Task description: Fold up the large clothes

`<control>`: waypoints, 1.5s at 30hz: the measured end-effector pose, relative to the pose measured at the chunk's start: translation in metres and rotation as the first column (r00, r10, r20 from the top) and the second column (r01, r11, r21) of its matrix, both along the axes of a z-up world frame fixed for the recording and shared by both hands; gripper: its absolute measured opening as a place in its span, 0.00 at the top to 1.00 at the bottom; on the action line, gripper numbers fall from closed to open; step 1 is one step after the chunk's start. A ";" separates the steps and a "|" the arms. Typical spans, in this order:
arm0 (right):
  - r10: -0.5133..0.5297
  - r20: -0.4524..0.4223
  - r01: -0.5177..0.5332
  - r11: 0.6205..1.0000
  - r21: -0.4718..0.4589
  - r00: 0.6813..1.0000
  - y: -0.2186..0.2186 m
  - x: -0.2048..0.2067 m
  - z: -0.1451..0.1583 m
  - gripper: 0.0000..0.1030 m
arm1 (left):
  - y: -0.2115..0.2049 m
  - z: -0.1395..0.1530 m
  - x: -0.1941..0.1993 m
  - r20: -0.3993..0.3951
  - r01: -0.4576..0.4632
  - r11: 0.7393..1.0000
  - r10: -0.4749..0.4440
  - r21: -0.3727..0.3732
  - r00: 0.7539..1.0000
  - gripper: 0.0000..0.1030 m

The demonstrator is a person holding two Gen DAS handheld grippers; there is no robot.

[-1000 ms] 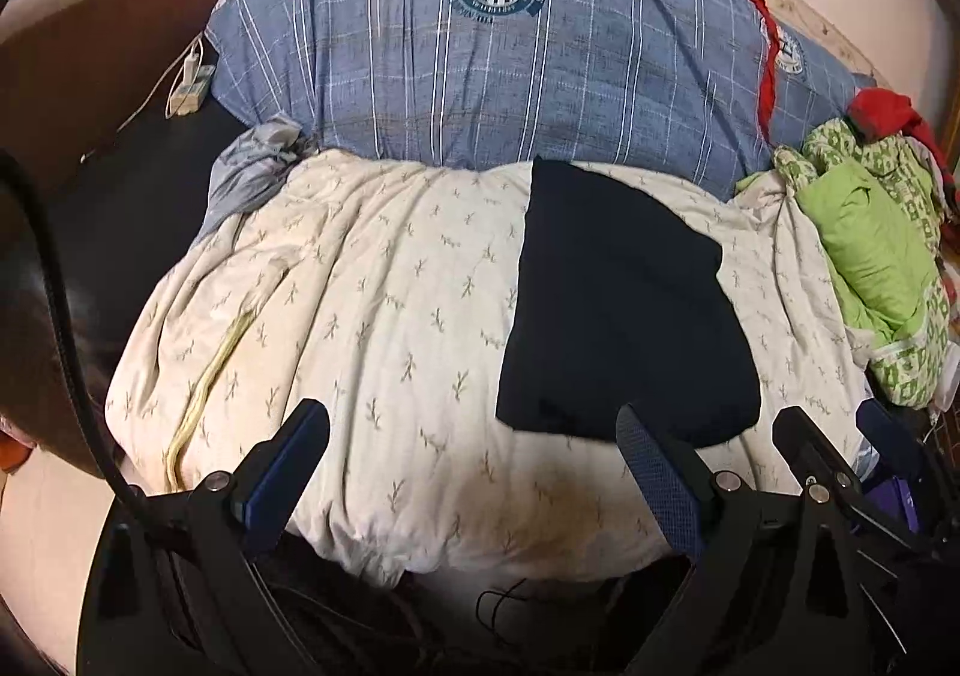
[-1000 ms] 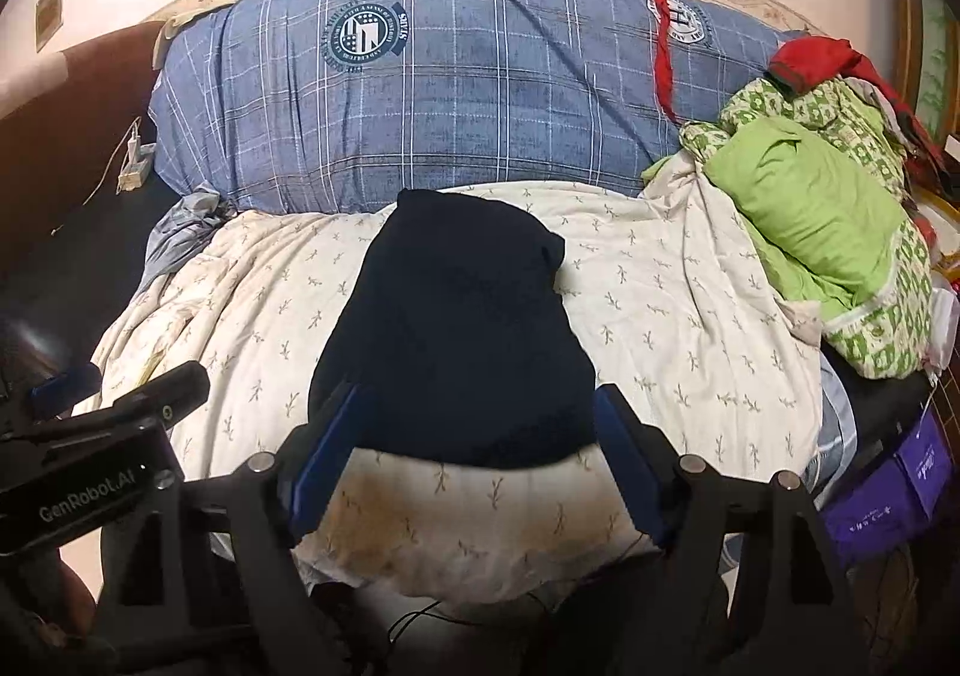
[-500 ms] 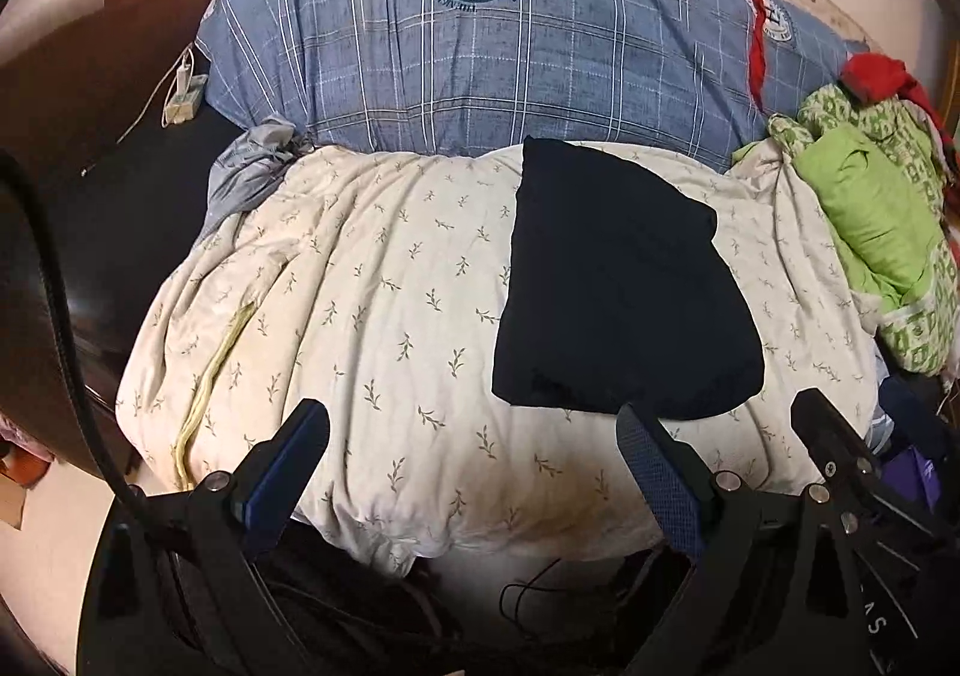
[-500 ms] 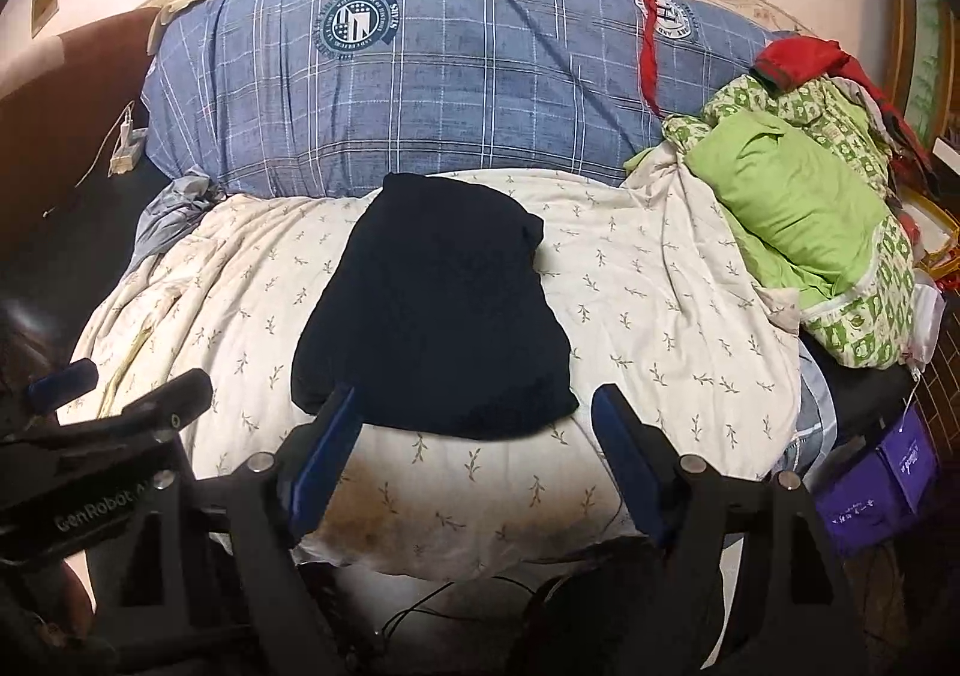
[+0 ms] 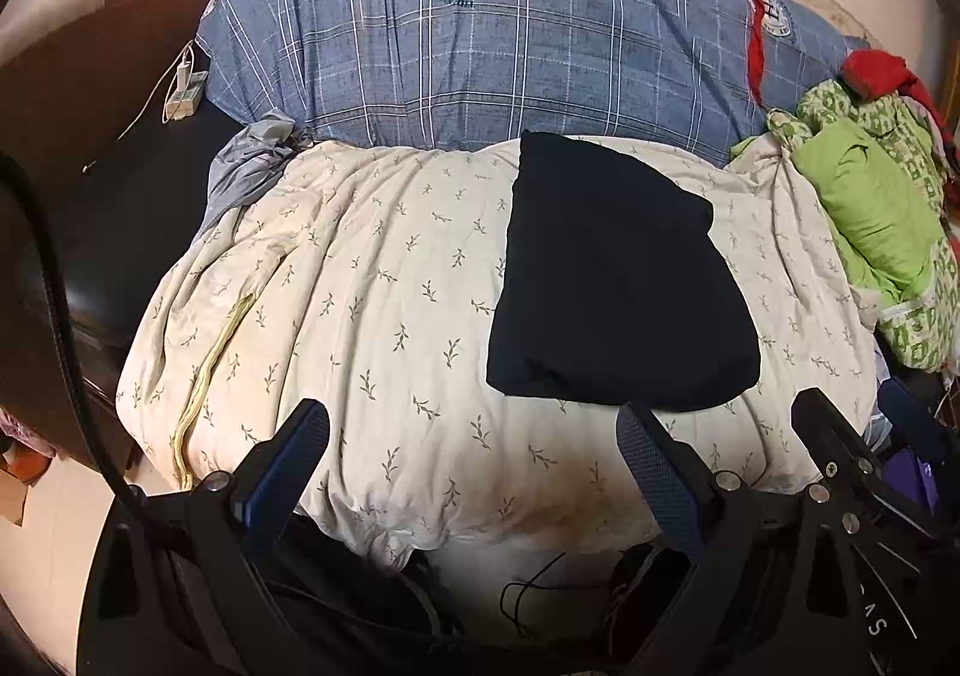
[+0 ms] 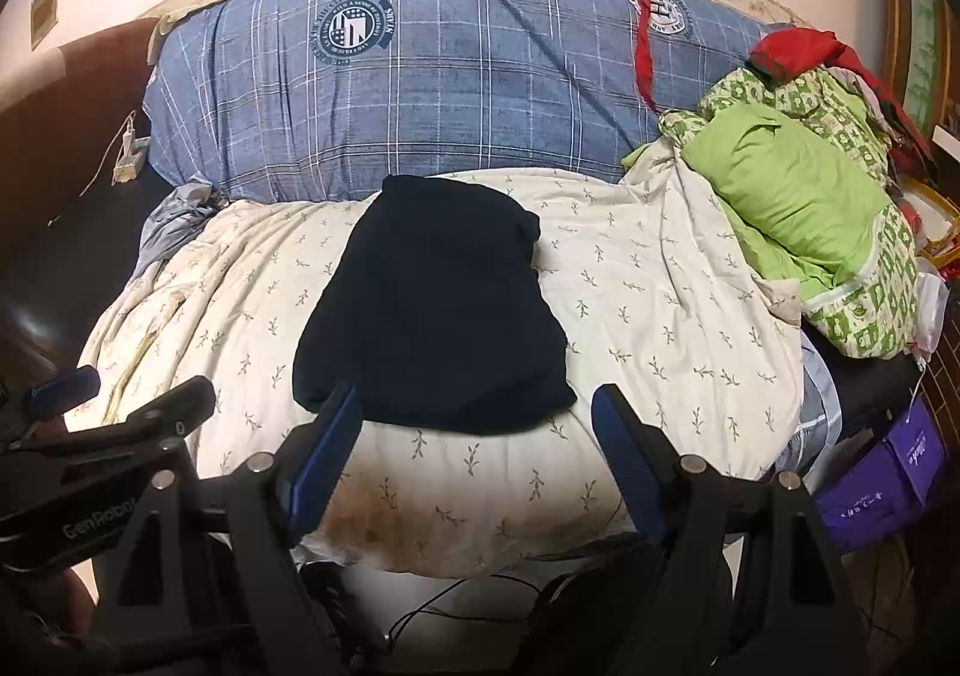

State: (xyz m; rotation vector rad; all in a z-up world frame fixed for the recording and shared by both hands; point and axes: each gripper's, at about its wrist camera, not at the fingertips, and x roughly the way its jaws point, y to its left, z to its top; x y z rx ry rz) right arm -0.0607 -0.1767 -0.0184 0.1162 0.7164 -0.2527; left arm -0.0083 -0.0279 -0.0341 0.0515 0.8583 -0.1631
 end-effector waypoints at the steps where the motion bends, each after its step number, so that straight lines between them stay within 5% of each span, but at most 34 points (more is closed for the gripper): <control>1: 0.000 0.000 0.000 1.000 -0.002 1.000 0.000 0.000 0.000 0.23 | 0.000 0.000 0.000 0.000 0.001 1.000 -0.001 0.000 1.000 0.06; 45: -0.037 -0.004 0.037 0.999 -0.006 0.999 -0.019 0.003 0.006 0.23 | -0.018 0.002 0.014 -0.023 0.035 0.999 -0.035 -0.010 0.999 0.06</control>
